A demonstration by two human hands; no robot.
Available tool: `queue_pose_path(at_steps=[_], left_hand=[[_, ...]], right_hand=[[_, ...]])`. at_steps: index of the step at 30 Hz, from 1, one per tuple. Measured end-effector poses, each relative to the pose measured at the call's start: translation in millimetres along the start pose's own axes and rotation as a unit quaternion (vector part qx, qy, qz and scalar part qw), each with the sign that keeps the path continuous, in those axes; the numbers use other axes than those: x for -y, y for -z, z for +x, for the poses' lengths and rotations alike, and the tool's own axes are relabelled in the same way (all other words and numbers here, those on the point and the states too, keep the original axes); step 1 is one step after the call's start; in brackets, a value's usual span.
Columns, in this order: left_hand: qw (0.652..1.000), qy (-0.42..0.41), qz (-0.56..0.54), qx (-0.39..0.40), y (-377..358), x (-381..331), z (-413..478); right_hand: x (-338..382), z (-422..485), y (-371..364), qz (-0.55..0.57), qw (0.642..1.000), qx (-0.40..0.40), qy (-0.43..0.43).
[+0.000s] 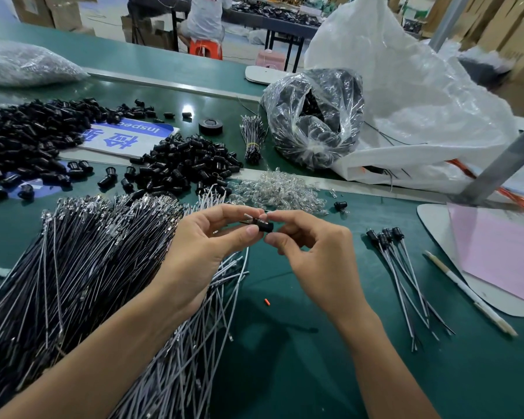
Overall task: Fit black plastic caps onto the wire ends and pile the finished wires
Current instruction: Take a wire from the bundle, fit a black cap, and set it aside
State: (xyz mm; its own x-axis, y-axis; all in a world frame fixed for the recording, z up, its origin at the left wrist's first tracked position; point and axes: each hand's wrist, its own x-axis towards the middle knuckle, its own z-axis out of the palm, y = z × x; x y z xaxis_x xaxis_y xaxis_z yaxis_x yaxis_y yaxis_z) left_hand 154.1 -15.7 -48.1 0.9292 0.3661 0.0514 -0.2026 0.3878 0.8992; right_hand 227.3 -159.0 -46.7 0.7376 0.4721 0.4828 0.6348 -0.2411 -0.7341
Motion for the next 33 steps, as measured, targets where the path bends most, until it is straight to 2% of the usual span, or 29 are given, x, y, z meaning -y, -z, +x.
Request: queue_pose_path(at_steps=[11,15,21,24,27,30,33], left_hand=[[0.999,0.029,0.019,-0.019,-0.5,-3.0,-0.7],[0.996,-0.013,0.071,-0.054,-4.9,-3.0,-1.6],[0.983,-0.073,0.156,-0.06,-8.8,-7.7,-5.0],[0.969,-0.117,0.185,-0.11,-7.3,-11.2,-3.9],[0.962,-0.141,0.146,-0.184,5.7,-21.7,-0.2],[0.961,-0.146,0.079,-0.22,16.4,-30.2,2.0],[0.966,-0.13,0.044,-0.22,16.8,-29.2,2.0]], right_hand=[[1.1,-2.2,-2.7,-0.018,1.0,-0.013,0.011],[6.6,-4.4,-5.7,-0.039,0.998,-0.031,0.037],[7.7,-3.1,-6.4,-0.074,0.995,-0.047,0.056],[4.8,-4.1,-4.3,-0.108,0.991,-0.057,0.05],[-1.0,-2.1,4.0,-0.116,0.99,-0.075,0.027],[-4.8,2.6,13.5,-0.093,0.992,-0.09,-0.005],[-2.8,6.0,18.9,0.045,0.992,-0.083,-0.088]])
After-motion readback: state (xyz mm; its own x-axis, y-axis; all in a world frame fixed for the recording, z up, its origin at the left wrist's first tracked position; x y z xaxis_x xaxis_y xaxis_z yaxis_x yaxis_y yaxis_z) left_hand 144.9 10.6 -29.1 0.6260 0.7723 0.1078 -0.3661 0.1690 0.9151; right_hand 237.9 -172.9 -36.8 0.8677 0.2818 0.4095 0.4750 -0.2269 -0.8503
